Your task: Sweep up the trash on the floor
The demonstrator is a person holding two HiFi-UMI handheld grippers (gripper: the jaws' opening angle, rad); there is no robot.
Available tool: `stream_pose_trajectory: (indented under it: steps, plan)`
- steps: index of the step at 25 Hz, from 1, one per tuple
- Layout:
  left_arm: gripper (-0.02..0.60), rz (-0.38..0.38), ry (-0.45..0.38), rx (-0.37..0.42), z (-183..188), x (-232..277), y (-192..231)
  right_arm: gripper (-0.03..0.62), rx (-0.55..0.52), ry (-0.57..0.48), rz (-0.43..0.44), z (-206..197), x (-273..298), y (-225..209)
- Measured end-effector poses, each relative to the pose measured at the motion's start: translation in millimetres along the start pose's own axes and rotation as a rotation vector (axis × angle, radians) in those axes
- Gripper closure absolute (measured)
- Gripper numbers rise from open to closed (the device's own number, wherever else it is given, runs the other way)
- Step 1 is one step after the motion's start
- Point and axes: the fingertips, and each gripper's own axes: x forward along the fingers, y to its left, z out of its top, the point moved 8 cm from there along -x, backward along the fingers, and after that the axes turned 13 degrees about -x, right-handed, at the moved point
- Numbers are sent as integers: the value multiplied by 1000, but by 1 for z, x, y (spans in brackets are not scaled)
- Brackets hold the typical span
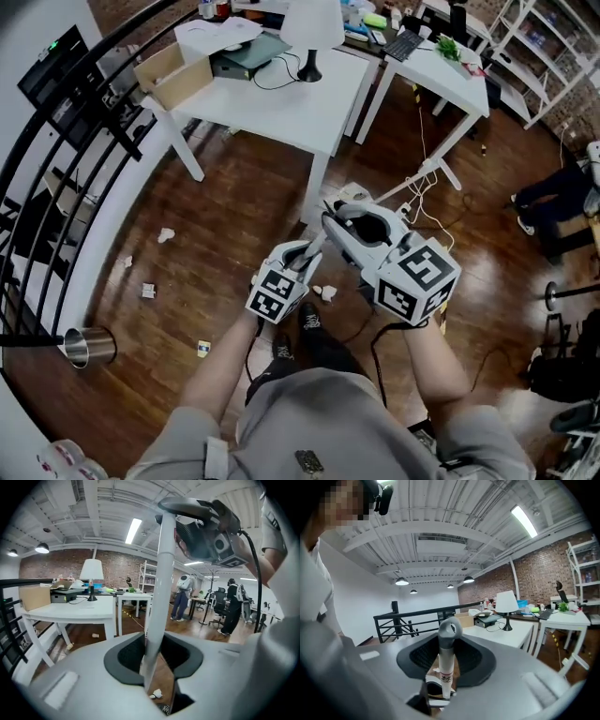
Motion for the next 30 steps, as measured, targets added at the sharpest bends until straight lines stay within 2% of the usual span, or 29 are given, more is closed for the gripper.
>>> stream_pose_trajectory:
  steps: [5, 10, 16, 24, 30]
  plan:
    - [474, -115, 82, 17, -29, 14, -40, 494, 54, 64, -140, -30, -51, 18]
    - [469, -235, 136, 64, -46, 55, -96, 496, 99, 94, -267, -61, -120, 12]
    - [471, -381, 240, 179, -60, 130, -174, 496, 168, 111, -426, -106, -213, -17]
    - [474, -513, 311, 254, -69, 221, -249, 496, 173, 156, -554, -148, -288, -63]
    - [471, -530, 371, 270, -108, 273, -259, 494, 221, 211, -599, -201, -300, -78]
